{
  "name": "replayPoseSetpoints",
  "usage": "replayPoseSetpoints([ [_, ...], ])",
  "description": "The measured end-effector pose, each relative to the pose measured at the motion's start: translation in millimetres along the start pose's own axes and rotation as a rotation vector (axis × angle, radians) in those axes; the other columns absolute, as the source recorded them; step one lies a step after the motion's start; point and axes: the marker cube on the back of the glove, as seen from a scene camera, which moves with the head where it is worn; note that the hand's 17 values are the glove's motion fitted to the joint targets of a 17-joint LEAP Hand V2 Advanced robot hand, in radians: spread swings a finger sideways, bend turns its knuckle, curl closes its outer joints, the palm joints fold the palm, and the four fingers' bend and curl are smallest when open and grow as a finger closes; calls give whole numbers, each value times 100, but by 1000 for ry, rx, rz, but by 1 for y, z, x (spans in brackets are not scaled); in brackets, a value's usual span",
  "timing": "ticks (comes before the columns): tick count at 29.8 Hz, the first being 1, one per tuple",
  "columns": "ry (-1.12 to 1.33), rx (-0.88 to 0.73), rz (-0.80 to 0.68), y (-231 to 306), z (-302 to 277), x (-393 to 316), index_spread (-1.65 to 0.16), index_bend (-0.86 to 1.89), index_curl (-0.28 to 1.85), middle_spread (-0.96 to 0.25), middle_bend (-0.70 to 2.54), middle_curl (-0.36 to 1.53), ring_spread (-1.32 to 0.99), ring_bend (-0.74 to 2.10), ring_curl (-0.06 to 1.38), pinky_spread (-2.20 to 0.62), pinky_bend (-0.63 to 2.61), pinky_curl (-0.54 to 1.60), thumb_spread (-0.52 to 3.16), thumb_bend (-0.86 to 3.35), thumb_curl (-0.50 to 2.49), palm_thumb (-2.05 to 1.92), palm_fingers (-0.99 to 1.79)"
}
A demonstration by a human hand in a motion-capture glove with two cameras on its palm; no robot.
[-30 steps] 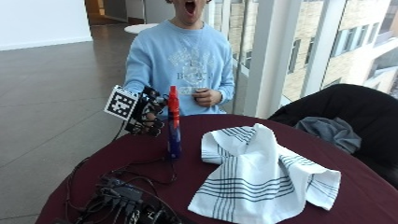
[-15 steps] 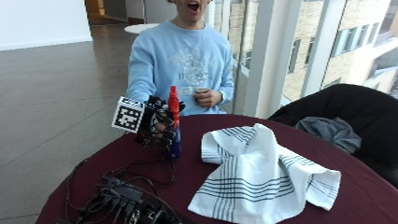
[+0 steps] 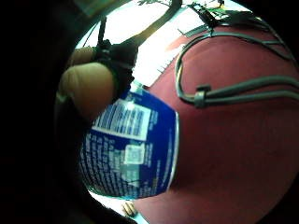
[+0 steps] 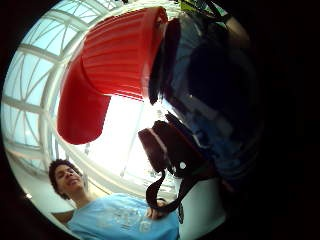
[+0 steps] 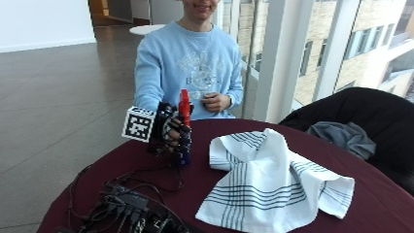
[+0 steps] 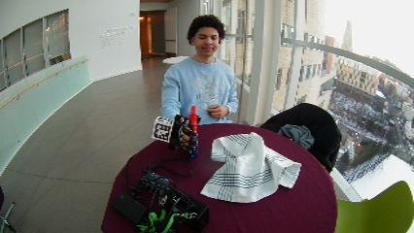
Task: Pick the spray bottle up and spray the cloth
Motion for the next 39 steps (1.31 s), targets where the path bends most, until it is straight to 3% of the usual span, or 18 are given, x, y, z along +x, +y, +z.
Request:
replayPoseSetpoints([
  [7,-6,-67,9,-13,-4,-7,-25,20,31,-5,27,41,2,42,34,25,22,30,105,-6,24,35,100],
  [12,-1,-201,-88,-25,-2,-19,-21,18,34,-6,29,42,2,44,36,25,18,30,106,-4,24,31,110],
  [26,20,-602,149,-55,21,-59,-17,17,39,-5,31,45,4,47,39,26,17,29,119,-1,24,35,114],
  [39,115,-753,325,-69,43,-66,-15,17,41,-5,31,46,6,47,40,27,18,30,123,-1,25,38,114],
])
